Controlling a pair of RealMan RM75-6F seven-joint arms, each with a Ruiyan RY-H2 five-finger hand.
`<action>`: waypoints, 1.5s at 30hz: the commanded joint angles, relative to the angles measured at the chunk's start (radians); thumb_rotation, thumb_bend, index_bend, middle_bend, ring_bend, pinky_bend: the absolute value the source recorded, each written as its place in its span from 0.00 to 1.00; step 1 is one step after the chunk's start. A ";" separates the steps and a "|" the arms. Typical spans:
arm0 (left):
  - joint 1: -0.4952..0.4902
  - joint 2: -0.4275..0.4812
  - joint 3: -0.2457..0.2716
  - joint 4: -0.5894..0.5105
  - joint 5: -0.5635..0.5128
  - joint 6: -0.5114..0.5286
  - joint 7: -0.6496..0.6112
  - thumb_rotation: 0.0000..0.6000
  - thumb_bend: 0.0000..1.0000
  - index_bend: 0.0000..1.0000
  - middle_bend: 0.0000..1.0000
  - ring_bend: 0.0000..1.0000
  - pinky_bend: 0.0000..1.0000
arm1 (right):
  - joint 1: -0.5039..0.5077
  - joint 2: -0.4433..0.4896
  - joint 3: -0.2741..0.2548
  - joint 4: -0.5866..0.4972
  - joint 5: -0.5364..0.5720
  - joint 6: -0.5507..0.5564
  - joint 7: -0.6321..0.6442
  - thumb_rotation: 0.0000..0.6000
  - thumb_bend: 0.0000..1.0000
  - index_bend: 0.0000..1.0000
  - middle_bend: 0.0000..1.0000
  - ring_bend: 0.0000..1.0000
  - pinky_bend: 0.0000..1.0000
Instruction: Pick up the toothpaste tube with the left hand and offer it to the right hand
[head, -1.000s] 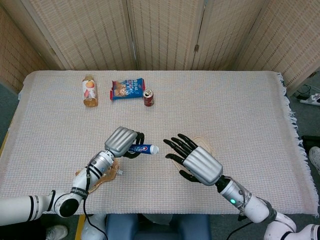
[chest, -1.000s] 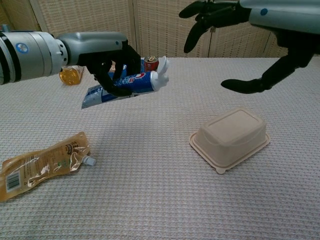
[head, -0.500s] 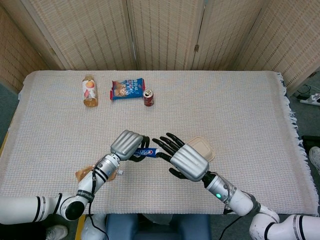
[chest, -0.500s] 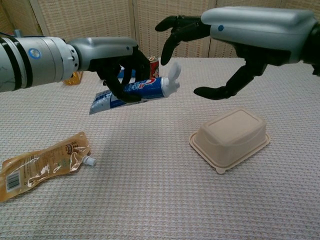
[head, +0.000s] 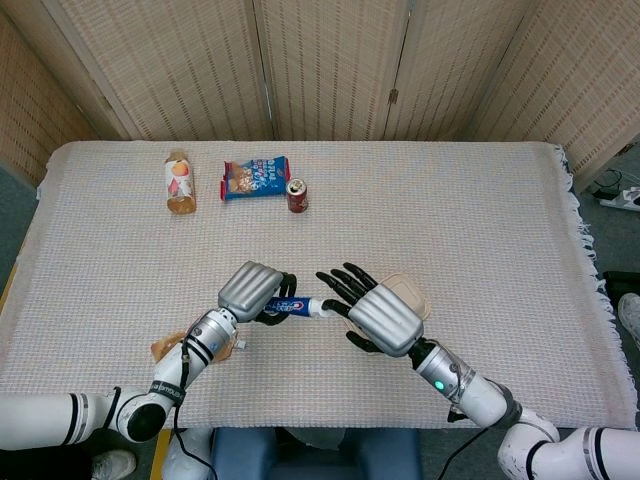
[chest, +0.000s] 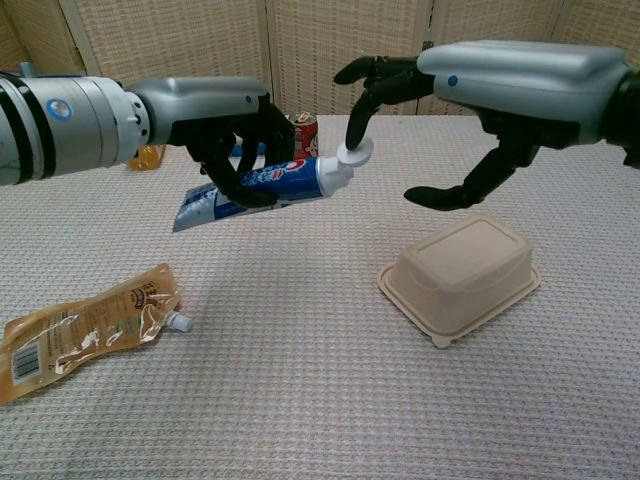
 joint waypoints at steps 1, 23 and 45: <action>0.002 0.003 0.001 0.003 0.003 -0.003 -0.012 1.00 0.80 0.75 0.79 0.72 0.75 | -0.010 0.006 -0.013 0.005 -0.011 0.016 0.016 1.00 0.43 0.32 0.04 0.00 0.00; 0.062 0.000 -0.025 0.008 0.129 -0.006 -0.259 1.00 0.81 0.75 0.79 0.72 0.75 | -0.032 0.052 -0.029 -0.007 -0.116 0.126 0.232 1.00 0.43 0.24 0.04 0.00 0.00; 0.108 -0.070 -0.059 0.033 0.305 0.003 -0.558 1.00 0.81 0.75 0.79 0.72 0.75 | 0.072 -0.007 0.059 -0.048 -0.016 0.058 0.425 0.46 0.20 0.00 0.00 0.00 0.00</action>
